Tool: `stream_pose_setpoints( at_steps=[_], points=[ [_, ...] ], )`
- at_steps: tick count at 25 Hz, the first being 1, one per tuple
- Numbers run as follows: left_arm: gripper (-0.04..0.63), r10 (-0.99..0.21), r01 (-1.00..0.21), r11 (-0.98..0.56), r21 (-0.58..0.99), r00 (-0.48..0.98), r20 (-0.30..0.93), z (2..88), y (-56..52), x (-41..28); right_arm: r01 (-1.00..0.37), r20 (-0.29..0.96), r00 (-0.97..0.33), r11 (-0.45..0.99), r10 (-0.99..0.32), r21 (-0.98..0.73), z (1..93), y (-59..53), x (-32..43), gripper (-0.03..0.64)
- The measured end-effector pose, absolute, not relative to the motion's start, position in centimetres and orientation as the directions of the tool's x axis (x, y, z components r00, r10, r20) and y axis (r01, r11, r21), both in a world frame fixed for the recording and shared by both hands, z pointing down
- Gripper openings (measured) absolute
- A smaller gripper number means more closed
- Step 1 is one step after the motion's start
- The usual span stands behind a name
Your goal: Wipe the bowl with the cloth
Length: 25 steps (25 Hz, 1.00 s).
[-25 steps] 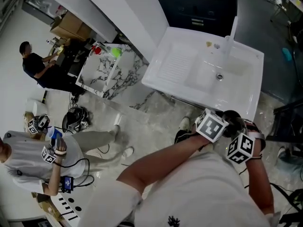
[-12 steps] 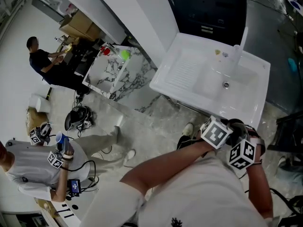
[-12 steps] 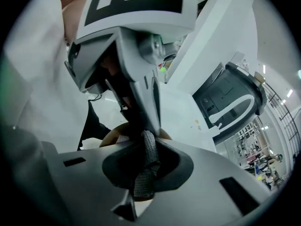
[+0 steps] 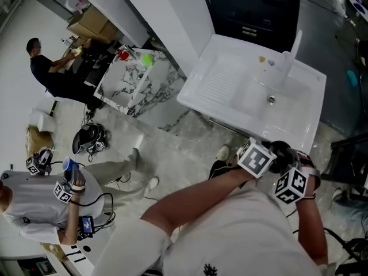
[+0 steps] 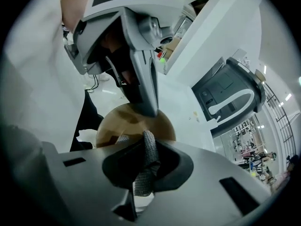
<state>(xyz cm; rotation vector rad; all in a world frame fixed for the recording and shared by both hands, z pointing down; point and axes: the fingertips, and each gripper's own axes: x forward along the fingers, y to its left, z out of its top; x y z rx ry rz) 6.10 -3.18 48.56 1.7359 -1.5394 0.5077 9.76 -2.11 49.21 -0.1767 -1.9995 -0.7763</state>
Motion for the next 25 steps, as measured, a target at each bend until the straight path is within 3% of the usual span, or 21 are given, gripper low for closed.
stream_pose_setpoints(
  at_steps=[6, 12, 16, 25],
  points=[
    [0.020, -0.605, -0.973, 0.034, 0.226, 0.160, 0.780, 50.7, -1.8, 3.4, 0.413, 0.837, -0.532, 0.822, -0.131, 0.391, 51.0, -1.0, 9.1, 0.037],
    [0.020, -0.658, -0.955, 0.011, 0.296, 0.216, 0.721, 48.6, -3.1, 2.9, 0.360, 0.819, -0.573, 0.895, -0.011, 0.263, 49.0, 0.3, 7.8, 0.037],
    [0.020, -0.664, -0.947, 0.038, 0.318, 0.214, 0.716, 48.4, -3.2, 1.6, 0.320, 0.755, -0.653, 0.925, 0.059, 0.205, 46.8, 0.2, 6.8, 0.037],
    [0.020, -0.688, -0.899, 0.069, 0.432, 0.271, 0.673, 48.2, -3.2, -1.2, 0.165, 0.576, -0.814, 0.980, 0.072, 0.111, 42.1, -2.4, 6.2, 0.037]
  ],
)
